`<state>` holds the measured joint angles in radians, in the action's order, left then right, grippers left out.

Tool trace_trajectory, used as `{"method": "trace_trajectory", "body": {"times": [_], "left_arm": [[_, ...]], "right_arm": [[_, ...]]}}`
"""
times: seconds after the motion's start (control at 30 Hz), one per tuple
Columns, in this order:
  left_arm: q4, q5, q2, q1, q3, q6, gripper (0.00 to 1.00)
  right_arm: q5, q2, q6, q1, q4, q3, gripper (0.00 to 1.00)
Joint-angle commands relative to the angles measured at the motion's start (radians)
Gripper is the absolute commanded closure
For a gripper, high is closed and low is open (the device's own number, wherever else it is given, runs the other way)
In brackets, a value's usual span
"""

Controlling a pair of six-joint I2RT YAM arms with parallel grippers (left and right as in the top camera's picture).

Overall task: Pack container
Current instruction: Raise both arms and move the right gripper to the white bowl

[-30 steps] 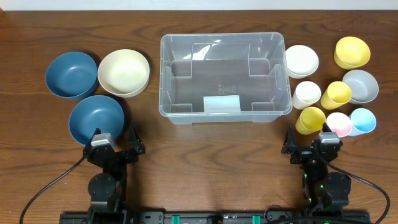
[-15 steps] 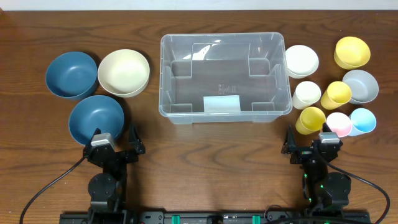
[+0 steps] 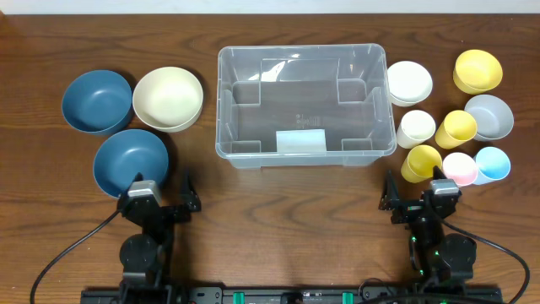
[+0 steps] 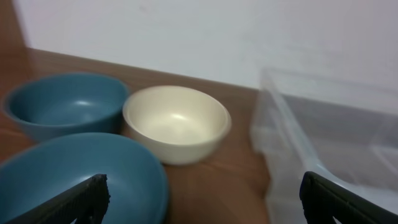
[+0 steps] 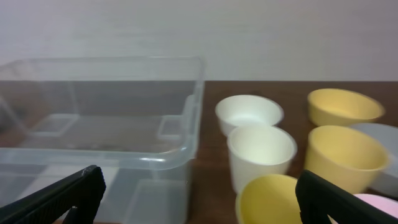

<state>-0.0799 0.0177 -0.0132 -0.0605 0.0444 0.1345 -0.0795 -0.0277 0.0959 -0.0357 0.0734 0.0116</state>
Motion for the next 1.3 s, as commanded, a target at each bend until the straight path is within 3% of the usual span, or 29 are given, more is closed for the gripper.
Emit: {"method": "trace_trajectory", "body": {"times": [0.0, 0.17, 0.33, 0.73, 1.03, 1.27], "left_arm": [[-0.104, -0.114, -0.034, 0.004, 0.052, 0.0, 0.02], [-0.182, -0.121, -0.181, 0.004, 0.193, -0.002, 0.02], [-0.233, -0.173, -0.373, 0.004, 0.393, 0.002, 0.02], [-0.727, -0.19, -0.809, 0.004, 0.949, 0.002, 0.02], [-0.785, -0.214, -0.924, 0.004, 0.991, 0.002, 0.02], [-0.774, -0.189, -1.019, 0.004, 0.991, 0.002, 0.02]], "right_arm": [[-0.1, 0.001, 0.069, 0.01, 0.032, 0.065, 0.01], [-0.185, -0.113, 0.083, 0.01, 0.119, 0.245, 0.01], [-0.215, -0.347, 0.077, 0.01, 0.283, 0.517, 0.01], [-0.251, -1.006, -0.097, 0.01, 0.998, 1.32, 0.01], [-0.192, -1.185, -0.092, 0.01, 1.025, 1.381, 0.01], [0.028, -1.284, 0.113, 0.092, 0.982, 1.381, 0.01]]}}
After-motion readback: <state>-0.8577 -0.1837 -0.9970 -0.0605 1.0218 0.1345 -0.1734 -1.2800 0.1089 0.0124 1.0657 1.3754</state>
